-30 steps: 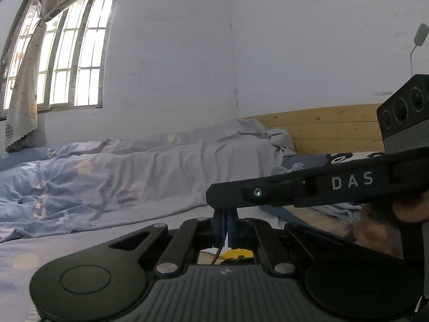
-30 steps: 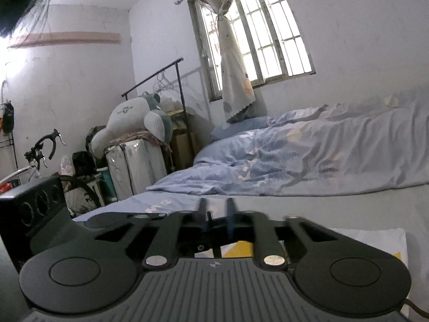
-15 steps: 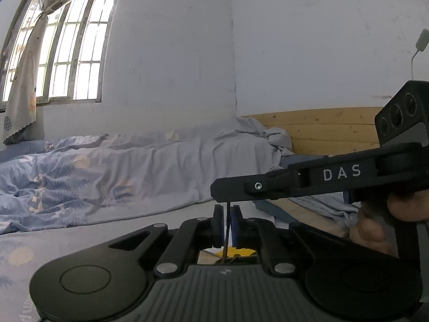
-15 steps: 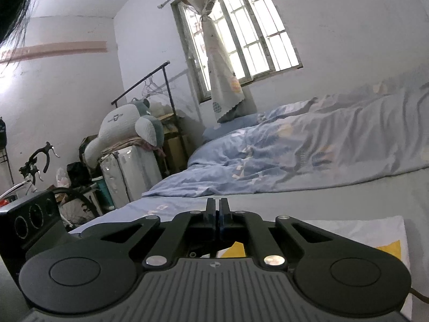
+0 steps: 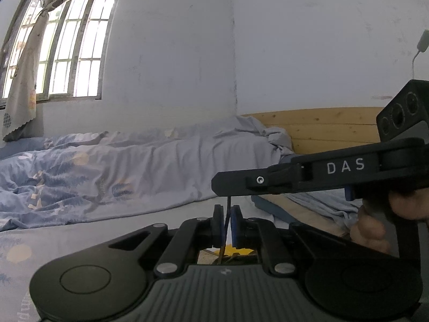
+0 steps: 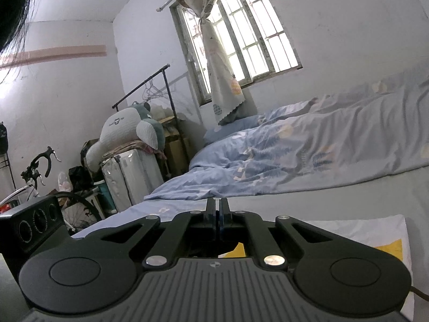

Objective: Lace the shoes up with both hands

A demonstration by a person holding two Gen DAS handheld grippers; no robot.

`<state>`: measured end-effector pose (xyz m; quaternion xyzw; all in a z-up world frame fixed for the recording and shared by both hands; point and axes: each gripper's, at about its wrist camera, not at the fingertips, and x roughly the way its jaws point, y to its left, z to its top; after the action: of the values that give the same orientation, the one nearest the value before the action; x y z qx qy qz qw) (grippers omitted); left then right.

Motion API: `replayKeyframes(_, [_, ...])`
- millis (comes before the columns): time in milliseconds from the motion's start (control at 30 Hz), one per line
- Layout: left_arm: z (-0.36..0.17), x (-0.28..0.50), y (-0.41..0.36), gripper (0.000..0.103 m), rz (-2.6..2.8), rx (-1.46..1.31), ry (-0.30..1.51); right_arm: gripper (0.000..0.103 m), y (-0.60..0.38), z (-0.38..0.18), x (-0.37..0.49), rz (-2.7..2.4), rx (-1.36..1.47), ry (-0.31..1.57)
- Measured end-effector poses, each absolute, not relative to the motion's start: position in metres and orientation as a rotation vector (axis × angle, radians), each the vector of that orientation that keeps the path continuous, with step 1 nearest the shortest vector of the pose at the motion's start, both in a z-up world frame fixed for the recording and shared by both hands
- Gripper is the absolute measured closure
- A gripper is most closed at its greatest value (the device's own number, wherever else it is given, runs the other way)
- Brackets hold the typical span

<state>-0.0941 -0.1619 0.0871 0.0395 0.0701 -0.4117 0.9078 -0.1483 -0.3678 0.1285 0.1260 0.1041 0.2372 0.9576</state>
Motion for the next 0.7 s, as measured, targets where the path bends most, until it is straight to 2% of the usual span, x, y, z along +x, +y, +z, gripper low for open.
replayKeyframes(433, [0.087,-0.092,-0.162,0.102,-0.827,0.074,0.163,0.099,-0.36,0.126,-0.148,0.464,0.208,0.219])
replayKeyframes(467, [0.087,-0.091,-0.161,0.102,-0.818,0.068,0.166,0.093,-0.36,0.126,-0.149,0.46,0.209,0.215])
replayKeyframes(533, [0.088,-0.088,-0.159,0.102,-0.792,0.06,0.168,0.07,-0.364,0.127,-0.152,0.432,0.208,0.187])
replayKeyframes(567, [0.088,-0.087,-0.157,0.102,-0.775,0.059,0.167,0.048,-0.367,0.128,-0.154,0.404,0.207,0.164])
replayKeyframes(600, [0.087,-0.085,-0.153,0.102,-0.745,0.066,0.165,0.032,-0.37,0.13,-0.157,0.374,0.205,0.141])
replayKeyframes(700, [0.088,-0.074,-0.135,0.102,-0.649,0.058,0.174,0.031,-0.382,0.134,-0.161,0.29,0.181,0.087])
